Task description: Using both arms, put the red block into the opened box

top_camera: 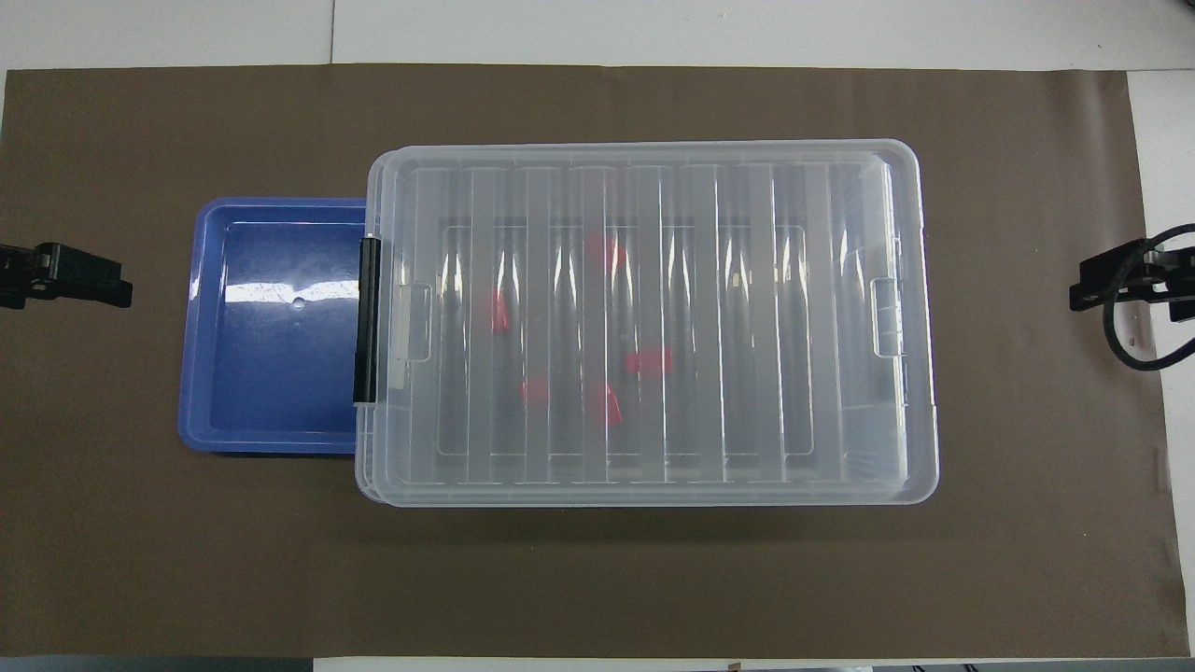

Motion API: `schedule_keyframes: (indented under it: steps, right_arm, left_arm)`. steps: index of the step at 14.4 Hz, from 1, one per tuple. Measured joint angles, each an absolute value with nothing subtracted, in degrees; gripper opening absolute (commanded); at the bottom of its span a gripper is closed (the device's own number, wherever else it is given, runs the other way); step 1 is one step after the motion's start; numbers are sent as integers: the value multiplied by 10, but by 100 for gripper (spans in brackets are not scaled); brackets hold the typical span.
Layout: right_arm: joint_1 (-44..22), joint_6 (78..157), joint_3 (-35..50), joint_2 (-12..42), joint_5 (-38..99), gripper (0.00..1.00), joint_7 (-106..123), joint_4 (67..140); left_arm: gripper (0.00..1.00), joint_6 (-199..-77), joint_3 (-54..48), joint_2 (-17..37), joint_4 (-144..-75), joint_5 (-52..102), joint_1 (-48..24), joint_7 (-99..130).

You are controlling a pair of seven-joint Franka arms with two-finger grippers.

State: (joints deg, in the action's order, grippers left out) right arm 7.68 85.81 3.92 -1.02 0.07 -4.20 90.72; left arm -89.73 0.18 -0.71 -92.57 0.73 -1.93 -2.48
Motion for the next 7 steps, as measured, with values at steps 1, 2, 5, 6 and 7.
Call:
schedule_keyframes:
  steps: [1,2,5,6,7]
  right_arm:
    - [77,860,39,-10,1,100,-42,907]
    - [77,862,40,-10,1,100,-42,908]
    - [76,865,41,-10,1,100,-42,908]
    - [76,865,41,-10,1,100,-42,908]
    - [76,865,41,-10,1,100,-42,908]
  left_arm:
    - [100,-897,2,-7,-926,7,-19,-25]
    - [100,-897,2,-7,-926,7,-19,-25]
    - [100,-897,3,-7,-926,7,-19,-25]
    - [100,-897,4,-7,-926,7,-18,-25]
    - [100,-897,4,-7,-926,7,-18,-25]
